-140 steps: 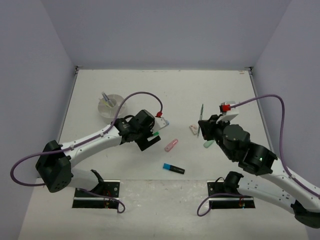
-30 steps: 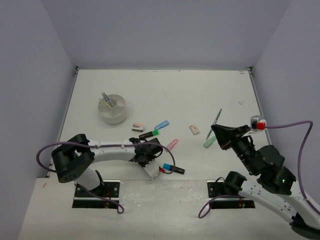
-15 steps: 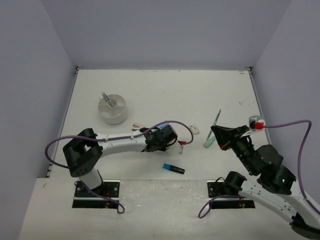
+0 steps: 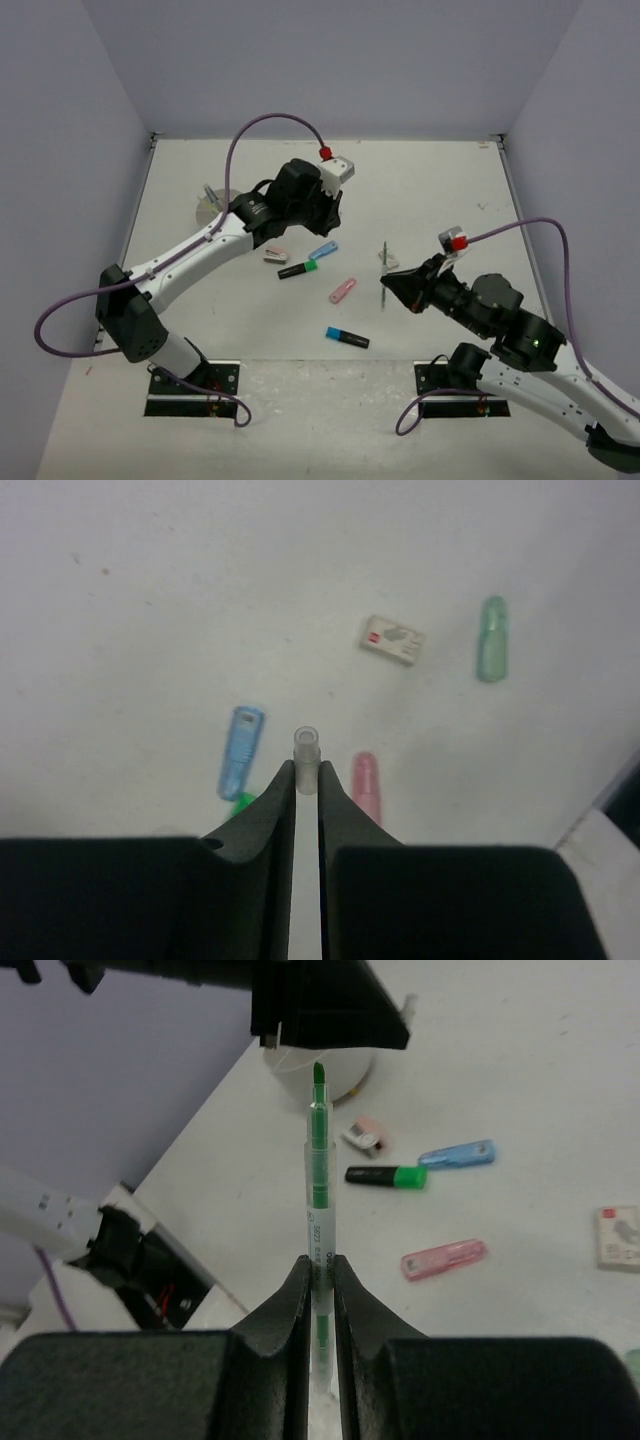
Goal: Sort the stationery into containers
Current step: Close the pen cap on the pen.
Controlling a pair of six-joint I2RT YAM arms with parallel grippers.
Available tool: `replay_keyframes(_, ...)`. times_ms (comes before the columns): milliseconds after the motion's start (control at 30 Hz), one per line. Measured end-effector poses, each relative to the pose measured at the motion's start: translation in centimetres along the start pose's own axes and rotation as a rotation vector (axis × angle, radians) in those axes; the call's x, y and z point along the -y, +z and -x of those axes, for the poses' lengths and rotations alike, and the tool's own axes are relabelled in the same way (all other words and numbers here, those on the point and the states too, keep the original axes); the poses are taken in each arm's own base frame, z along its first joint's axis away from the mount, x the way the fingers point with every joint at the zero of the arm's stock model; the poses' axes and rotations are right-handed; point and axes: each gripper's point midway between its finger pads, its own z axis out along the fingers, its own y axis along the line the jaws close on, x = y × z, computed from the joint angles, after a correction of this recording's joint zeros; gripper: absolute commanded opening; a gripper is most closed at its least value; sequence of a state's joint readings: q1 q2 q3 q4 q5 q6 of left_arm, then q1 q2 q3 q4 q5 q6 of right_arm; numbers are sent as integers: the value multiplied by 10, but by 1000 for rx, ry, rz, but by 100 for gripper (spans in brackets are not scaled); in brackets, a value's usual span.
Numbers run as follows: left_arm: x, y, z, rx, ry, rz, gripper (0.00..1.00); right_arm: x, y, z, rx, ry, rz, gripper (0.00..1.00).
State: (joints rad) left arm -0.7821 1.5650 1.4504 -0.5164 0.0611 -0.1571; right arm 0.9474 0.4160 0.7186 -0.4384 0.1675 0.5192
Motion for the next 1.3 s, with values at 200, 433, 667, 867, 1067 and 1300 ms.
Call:
replay_keyframes(200,36,-45,-11,128,-371,-317,0,-39,26,-53,-190,45,237,0)
replay_keyframes(433,61,-98,26,340,-537,-586,0,-56,51,-66,-267,140,288,0)
replay_keyframes(667,71,-120,31,401,-554,-673,0,-64,54,-41,-160,191,299,0)
replay_keyframes(867,74,-125,32,412,-539,-693,0,-57,58,-38,-138,187,263,0)
replay_keyframes(1067,76,-125,30,403,-531,-702,0,-56,59,-37,-135,176,253,0)
replay_keyframes(1300,74,-115,21,377,-529,-692,0,-57,58,-34,-130,163,255,0)
